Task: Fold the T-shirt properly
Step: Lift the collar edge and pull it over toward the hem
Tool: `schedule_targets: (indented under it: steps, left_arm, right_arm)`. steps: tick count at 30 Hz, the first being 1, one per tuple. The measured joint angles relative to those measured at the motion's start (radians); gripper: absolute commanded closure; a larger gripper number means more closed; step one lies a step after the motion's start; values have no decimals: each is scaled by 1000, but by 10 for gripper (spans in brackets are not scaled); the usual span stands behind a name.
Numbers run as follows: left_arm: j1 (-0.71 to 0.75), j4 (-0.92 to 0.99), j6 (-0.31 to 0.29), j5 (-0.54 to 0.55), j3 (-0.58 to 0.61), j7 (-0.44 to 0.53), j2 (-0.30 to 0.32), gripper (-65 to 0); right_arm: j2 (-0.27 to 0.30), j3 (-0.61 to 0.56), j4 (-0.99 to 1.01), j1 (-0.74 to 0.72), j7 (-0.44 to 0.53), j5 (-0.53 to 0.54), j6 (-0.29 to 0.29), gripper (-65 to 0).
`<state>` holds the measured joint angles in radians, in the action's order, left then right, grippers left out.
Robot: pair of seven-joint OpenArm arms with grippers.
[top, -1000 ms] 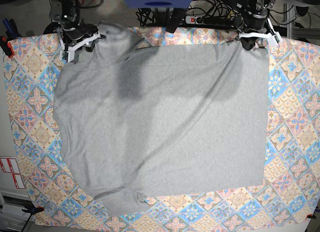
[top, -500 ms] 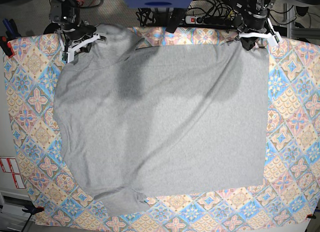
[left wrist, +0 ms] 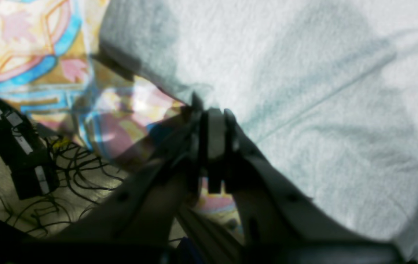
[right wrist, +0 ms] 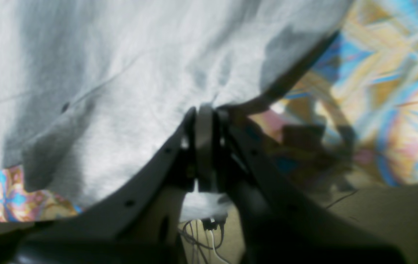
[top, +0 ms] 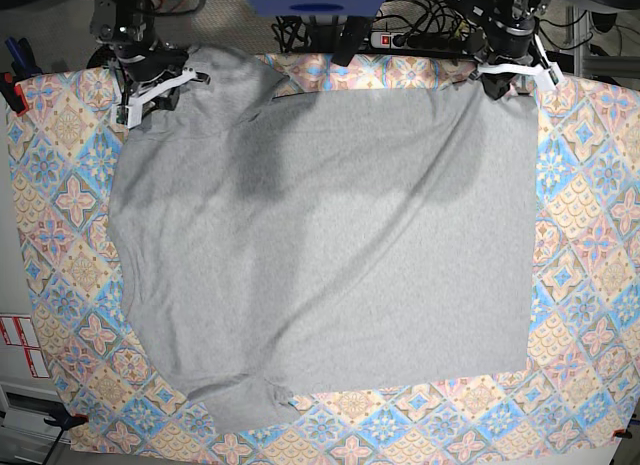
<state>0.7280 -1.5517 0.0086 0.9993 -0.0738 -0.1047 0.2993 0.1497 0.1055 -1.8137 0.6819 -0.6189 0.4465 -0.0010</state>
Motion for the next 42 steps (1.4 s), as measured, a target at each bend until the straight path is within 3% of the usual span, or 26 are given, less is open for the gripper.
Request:
schedule_targets:
  steps: [6, 8, 10, 12, 14, 23, 34, 42]
  left_arm:
    - [36, -3, 2, -1, 12, 4, 39, 0]
    - [49, -3, -22, -27, 32, 3, 42, 0]
    - [62, -10, -57, -50, 34, -3, 34, 0]
    - [77, -15, -57, -85, 34, -3, 34, 0]
    - [85, -15, -56, -106, 33, -3, 34, 0]
    - [80, -136, -57, -110, -27, 2, 31, 0]
    - [-81, -169, -47, -113, -37, -5, 31, 0]
    - [-221, -124, -54, -113, -34, -5, 35, 0]
  right_arm:
    - [-2, 94, 0, 49, -6, 0, 5, 0]
    - [2, 117, 0, 55, -6, 0, 5, 0]
    - [3, 142, 0, 61, -5, 0, 55, 0]
    - [3, 174, -2, 78, -4, 0, 121, 0]
    - [0, 207, 0, 95, -7, 0, 151, 0]
    - [-2, 224, -2, 97, -8, 0, 154, 0]
    - [-3, 222, -5, -101, -16, -1, 154, 0]
    - [-2, 222, 0, -325, -121, -2, 154, 0]
